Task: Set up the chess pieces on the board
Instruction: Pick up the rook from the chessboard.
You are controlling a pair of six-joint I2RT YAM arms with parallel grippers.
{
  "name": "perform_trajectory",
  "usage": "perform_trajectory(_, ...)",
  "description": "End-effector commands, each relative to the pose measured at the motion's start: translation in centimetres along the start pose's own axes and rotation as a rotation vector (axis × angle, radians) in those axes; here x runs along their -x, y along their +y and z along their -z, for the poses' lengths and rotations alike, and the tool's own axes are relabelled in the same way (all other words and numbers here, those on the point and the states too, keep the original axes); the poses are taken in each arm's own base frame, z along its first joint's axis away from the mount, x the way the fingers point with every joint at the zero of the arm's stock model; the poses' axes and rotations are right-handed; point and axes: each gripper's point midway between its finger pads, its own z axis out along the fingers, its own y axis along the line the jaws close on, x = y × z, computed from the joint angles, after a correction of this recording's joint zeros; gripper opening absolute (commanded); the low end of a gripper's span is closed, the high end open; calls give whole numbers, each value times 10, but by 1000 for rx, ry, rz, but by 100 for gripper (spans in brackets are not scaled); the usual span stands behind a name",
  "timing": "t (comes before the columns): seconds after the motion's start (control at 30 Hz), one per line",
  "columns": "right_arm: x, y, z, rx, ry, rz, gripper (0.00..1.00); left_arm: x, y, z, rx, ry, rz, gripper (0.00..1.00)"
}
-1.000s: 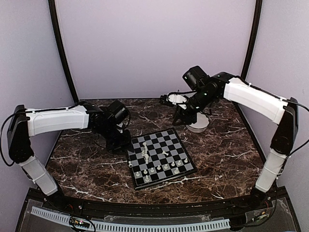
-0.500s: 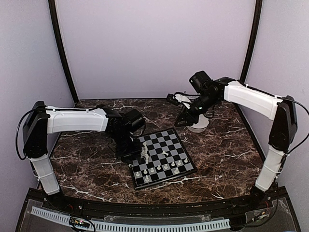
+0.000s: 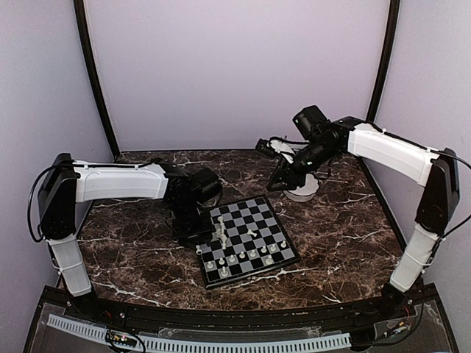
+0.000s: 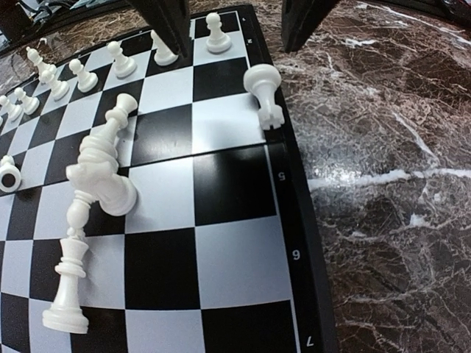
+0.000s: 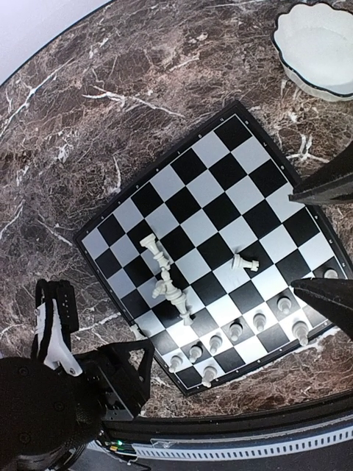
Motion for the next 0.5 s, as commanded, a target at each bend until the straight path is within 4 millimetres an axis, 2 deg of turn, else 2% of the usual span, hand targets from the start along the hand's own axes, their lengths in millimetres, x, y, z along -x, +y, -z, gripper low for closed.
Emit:
perform_trajectory(0.0,7,6,5,11,-35,6,36,2,2,-5,40,-6,16,45)
perform_trajectory(0.47,3,5,-1,22,-23,-2,36,2,8,-24,86,16,34,32)
